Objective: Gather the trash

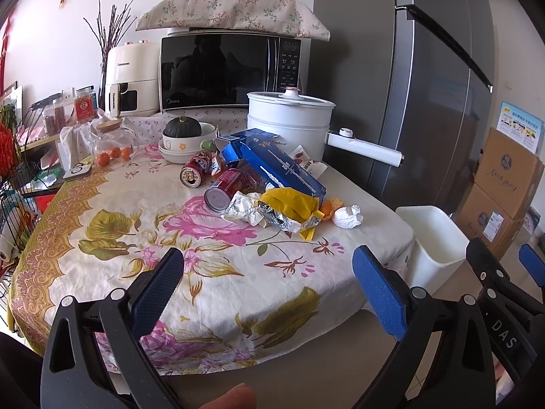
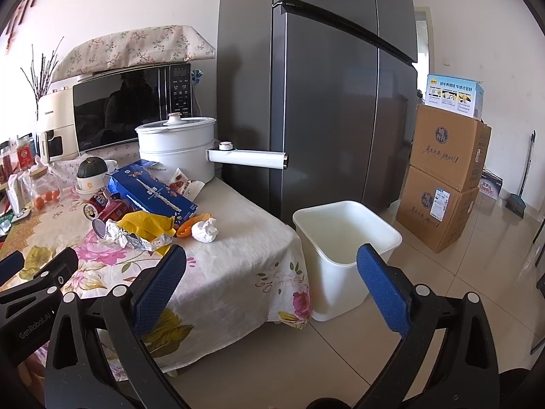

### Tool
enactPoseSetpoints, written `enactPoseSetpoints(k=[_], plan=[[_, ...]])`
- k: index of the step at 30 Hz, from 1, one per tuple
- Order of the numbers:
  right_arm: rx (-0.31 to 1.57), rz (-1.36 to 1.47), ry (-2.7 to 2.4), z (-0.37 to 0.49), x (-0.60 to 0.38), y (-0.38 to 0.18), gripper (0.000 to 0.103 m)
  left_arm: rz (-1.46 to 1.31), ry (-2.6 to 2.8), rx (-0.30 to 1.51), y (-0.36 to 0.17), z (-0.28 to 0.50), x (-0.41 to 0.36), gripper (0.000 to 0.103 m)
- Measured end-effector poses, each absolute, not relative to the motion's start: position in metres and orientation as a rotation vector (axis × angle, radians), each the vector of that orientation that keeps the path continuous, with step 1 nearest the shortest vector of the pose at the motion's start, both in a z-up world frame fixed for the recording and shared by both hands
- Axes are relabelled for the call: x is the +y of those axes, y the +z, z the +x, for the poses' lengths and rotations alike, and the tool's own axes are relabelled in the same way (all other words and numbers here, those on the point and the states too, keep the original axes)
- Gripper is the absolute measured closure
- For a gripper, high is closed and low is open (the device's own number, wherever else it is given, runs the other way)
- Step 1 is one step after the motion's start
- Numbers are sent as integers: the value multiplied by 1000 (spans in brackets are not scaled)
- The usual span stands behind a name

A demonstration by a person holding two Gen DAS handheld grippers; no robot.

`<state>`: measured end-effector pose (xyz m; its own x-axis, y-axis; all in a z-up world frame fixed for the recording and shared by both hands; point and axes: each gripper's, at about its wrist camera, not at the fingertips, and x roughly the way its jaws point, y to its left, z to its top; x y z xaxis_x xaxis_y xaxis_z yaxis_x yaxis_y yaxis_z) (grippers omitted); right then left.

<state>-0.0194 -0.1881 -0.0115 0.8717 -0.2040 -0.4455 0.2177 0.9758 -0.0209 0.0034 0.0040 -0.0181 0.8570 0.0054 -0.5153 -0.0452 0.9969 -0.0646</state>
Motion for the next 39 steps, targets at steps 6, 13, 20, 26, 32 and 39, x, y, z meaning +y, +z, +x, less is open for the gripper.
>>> enactPoseSetpoints(k=[6,13,20,26,32,39], plan=[[463,32,-221,-19,-188,-10,7,-74,26,542,-18,3,4,7],[465,32,-221,-19,-188,-9,7,-74,27,544,-19,3,4,7],[466,31,-220,-18,-187,-10,7,-76,26,548,-21,1,6,7],[475,28,-219,-20,-188,-16,7,-75,26,554,-23,0,6,7],[572,108,-176,-12,-195,-14,7,-109,50,675,-33,19,17,7],[698,212,-8,30,-196,15,7,-264,67,906,-42,79,60,7]])
